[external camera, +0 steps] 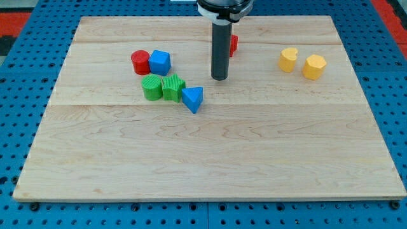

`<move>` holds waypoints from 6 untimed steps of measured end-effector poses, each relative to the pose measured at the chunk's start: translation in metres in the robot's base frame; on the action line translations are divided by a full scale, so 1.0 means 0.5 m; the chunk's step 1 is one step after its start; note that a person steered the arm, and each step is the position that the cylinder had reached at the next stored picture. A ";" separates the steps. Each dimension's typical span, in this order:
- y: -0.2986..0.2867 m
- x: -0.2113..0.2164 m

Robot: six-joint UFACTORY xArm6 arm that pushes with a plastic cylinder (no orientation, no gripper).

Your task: Separate the blue cube and red circle

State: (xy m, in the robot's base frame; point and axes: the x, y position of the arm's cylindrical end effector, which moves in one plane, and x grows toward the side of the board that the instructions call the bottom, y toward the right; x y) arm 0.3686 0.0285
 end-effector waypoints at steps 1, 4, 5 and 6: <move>-0.013 -0.093; -0.284 -0.101; -0.227 -0.026; -0.165 -0.028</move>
